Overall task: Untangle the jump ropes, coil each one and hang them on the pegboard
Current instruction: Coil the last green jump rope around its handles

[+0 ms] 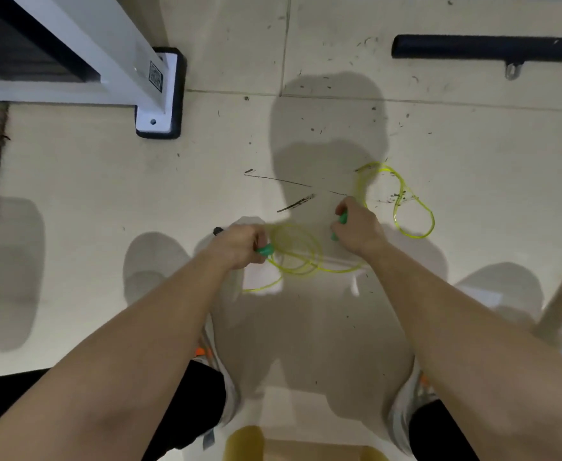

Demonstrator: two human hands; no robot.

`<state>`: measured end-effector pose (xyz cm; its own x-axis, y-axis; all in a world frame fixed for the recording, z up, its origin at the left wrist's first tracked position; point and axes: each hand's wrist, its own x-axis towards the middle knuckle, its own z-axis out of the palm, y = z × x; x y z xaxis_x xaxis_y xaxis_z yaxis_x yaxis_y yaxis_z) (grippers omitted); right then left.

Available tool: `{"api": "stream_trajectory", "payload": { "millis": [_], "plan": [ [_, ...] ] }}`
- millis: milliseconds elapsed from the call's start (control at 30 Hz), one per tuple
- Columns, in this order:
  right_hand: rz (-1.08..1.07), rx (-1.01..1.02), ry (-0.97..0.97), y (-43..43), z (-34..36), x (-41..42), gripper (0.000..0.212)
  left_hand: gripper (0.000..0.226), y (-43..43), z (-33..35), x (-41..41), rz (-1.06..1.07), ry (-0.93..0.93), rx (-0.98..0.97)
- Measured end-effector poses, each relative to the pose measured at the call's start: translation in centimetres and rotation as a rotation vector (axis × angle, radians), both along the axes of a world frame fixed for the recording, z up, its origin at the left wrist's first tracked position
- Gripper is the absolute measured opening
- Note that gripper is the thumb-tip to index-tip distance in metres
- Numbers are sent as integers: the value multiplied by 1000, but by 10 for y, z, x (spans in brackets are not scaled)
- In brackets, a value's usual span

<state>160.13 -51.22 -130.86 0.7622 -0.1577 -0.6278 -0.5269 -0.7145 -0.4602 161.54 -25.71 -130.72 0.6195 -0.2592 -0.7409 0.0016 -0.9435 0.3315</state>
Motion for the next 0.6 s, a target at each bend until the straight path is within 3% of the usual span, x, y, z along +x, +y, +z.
{"api": "stream_trajectory", "payload": {
  "millis": [100, 200, 400, 500, 600],
  "plan": [
    [-220, 274, -31, 0, 45, 1, 15, 20, -15, 39, 19, 137, -22, -108],
    [-418, 563, -21, -8, 101, 3, 28, 15, -36, 87, 32, 267, -21, -243],
    [-545, 961, 47, -35, 214, -11, 34, 17, -71, 205, 28, 345, -79, -489],
    [-422, 1000, 1, -45, 262, -20, 27, 22, -80, 260, 21, 332, -109, -601],
    [-209, 832, -152, -50, 304, -30, 15, 24, -84, 309, 12, 292, -165, -701]
  ]
}}
